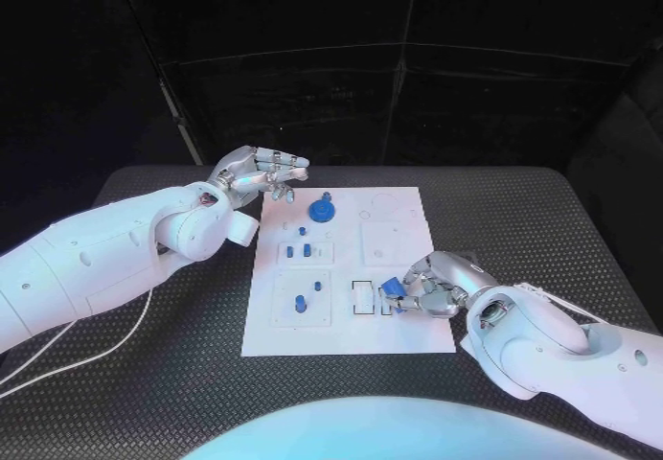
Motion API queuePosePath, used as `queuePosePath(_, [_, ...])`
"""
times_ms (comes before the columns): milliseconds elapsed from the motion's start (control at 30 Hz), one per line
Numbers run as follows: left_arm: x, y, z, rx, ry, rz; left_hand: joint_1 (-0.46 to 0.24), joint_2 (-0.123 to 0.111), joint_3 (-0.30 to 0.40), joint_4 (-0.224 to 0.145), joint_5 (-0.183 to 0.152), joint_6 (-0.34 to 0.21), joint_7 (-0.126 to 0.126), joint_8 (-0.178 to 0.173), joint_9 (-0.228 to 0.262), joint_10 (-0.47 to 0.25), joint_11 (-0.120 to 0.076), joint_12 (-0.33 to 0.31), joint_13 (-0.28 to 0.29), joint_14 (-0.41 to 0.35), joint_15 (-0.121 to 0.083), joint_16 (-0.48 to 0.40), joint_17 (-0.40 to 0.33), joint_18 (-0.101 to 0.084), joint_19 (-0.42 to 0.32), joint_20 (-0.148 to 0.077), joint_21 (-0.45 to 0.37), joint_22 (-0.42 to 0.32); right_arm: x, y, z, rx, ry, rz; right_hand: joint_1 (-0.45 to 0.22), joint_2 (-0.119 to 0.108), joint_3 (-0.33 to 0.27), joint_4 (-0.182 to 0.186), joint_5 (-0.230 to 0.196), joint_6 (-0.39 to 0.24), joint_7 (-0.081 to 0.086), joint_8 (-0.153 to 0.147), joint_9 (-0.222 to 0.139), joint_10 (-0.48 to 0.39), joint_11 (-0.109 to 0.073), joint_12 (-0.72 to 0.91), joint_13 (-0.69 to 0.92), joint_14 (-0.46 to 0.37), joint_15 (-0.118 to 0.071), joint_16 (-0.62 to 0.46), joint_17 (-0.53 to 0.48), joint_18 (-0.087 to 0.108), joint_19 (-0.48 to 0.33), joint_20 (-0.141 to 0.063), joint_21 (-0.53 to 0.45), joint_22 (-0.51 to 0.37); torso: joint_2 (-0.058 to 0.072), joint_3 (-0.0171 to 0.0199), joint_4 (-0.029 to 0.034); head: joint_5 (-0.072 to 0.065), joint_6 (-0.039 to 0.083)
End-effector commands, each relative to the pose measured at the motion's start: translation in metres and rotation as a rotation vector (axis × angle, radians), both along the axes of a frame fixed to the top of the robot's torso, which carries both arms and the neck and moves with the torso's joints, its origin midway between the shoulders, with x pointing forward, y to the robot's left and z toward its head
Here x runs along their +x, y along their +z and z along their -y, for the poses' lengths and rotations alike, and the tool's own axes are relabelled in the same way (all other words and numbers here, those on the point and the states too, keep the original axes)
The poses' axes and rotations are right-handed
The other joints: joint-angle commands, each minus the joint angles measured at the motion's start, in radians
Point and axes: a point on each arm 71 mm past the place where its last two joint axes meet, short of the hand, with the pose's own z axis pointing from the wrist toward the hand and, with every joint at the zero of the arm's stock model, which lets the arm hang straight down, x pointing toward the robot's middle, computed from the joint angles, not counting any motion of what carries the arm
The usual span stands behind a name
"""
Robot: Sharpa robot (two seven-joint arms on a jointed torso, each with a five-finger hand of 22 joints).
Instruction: Assemble the parts on the task board
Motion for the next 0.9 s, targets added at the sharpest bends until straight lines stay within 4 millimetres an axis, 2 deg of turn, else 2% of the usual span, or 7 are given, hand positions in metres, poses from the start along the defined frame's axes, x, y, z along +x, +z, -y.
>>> queuePosePath(33, [0.000, 0.001, 0.002, -0.010, -0.015, -0.002, -0.007, 0.004, -0.006, -0.001, -0.002, -0.005, 0.002, -0.005, -0.001, -0.006, 0.003, 0.002, 0.001, -0.004, 0.002, -0.006, -0.001, 0.012, 0.000, 0.007, -0.004, -0.001, 0.000, 0.008, -0.004, 0.106, -0.024, 0.044, 0.008, 0.011, -0.001, -0.005, 0.007, 0.002, -0.002, 0.005, 0.011, 0.002, 0.006, 0.001, -0.001, 0.086, -0.007, 0.003, 0.165, -0.006, 0.030, -0.010, 0.005, 0.030, 0.001, -0.0002, 0.0066, -0.002, 0.004])
queuePosePath(200, [-0.001, 0.000, 0.002, -0.009, -0.017, -0.006, -0.007, 0.004, -0.006, -0.001, -0.002, -0.005, 0.002, -0.005, -0.001, -0.006, 0.003, 0.002, 0.001, -0.004, 0.002, -0.006, -0.001, 0.012, 0.000, 0.007, -0.004, -0.001, 0.001, 0.002, -0.012, 0.074, -0.005, -0.007, 0.002, 0.013, -0.005, 0.000, 0.009, -0.001, 0.000, 0.004, 0.014, -0.007, 0.007, -0.013, -0.016, 0.084, -0.006, 0.000, 0.158, -0.006, 0.028, -0.009, 0.004, 0.028, 0.000, -0.0004, 0.0094, 0.002, 0.000])
queuePosePath(267, [-0.001, 0.000, 0.002, -0.009, -0.018, -0.006, -0.007, 0.004, -0.006, -0.001, -0.002, -0.005, 0.002, -0.005, -0.001, -0.006, 0.003, 0.002, 0.001, -0.004, 0.002, -0.006, -0.001, 0.012, 0.000, 0.007, -0.004, -0.001, 0.002, -0.001, -0.015, 0.058, 0.005, -0.030, -0.007, 0.016, -0.011, 0.004, -0.006, -0.003, 0.000, 0.005, 0.018, -0.008, 0.008, -0.016, -0.018, 0.084, -0.005, 0.000, 0.158, -0.006, 0.028, -0.009, 0.004, 0.028, 0.001, 0.0000, 0.0070, 0.004, 0.000])
queuePosePath(400, [-0.001, 0.000, 0.004, -0.011, -0.020, -0.005, -0.007, 0.004, -0.006, -0.001, -0.002, -0.005, 0.002, -0.005, -0.001, -0.006, 0.003, 0.002, 0.001, -0.004, 0.002, -0.006, -0.001, 0.012, 0.000, 0.007, -0.004, -0.001, 0.003, -0.006, -0.024, 0.041, 0.020, -0.058, -0.019, 0.023, -0.018, 0.006, -0.028, -0.003, 0.000, 0.007, 0.024, -0.008, 0.008, -0.022, -0.020, 0.085, -0.005, 0.000, 0.160, -0.007, 0.029, -0.008, 0.006, 0.032, 0.002, -0.0011, 0.0077, 0.004, 0.000])
queuePosePath(500, [-0.001, 0.000, 0.004, -0.011, -0.021, -0.005, -0.007, 0.004, -0.006, -0.001, -0.002, -0.005, 0.002, -0.005, -0.001, -0.006, 0.003, 0.002, 0.001, -0.004, 0.002, -0.006, -0.001, 0.012, 0.000, 0.007, -0.004, -0.001, 0.005, -0.008, -0.031, 0.037, 0.027, -0.071, -0.032, 0.028, -0.026, 0.007, -0.042, -0.003, 0.000, 0.008, 0.029, -0.008, 0.008, -0.024, -0.021, 0.085, -0.005, 0.000, 0.161, -0.007, 0.029, -0.008, 0.006, 0.033, 0.002, 0.0000, 0.0071, 0.007, -0.001])
queuePosePath(667, [-0.001, 0.000, 0.005, -0.012, -0.021, -0.005, -0.007, 0.004, -0.006, -0.001, -0.002, -0.005, 0.002, -0.005, -0.001, -0.006, 0.003, 0.002, 0.001, -0.004, 0.002, -0.006, -0.001, 0.012, 0.000, 0.007, -0.004, -0.001, 0.007, -0.011, -0.036, 0.034, 0.015, -0.077, -0.078, 0.036, -0.054, 0.008, -0.140, 0.004, -0.006, 0.022, 0.050, -0.005, 0.003, -0.028, -0.017, 0.085, -0.008, -0.001, 0.161, -0.007, 0.029, -0.009, 0.006, 0.034, 0.003, -0.0010, 0.0098, 0.010, -0.002])
queuePosePath(900, [-0.001, 0.000, 0.005, -0.012, -0.022, -0.006, -0.007, 0.004, -0.006, -0.001, -0.002, -0.005, 0.002, -0.005, -0.001, -0.006, 0.003, 0.002, 0.001, -0.004, 0.002, -0.006, -0.001, 0.012, 0.000, 0.007, -0.004, -0.001, 0.009, -0.011, -0.042, 0.041, 0.006, -0.060, -0.113, 0.034, -0.071, 0.009, -0.216, 0.001, -0.009, 0.032, 0.071, -0.002, 0.001, -0.030, -0.009, 0.085, -0.010, -0.002, 0.161, -0.007, 0.028, -0.012, 0.006, 0.034, 0.002, 0.0000, 0.0076, 0.016, -0.006])
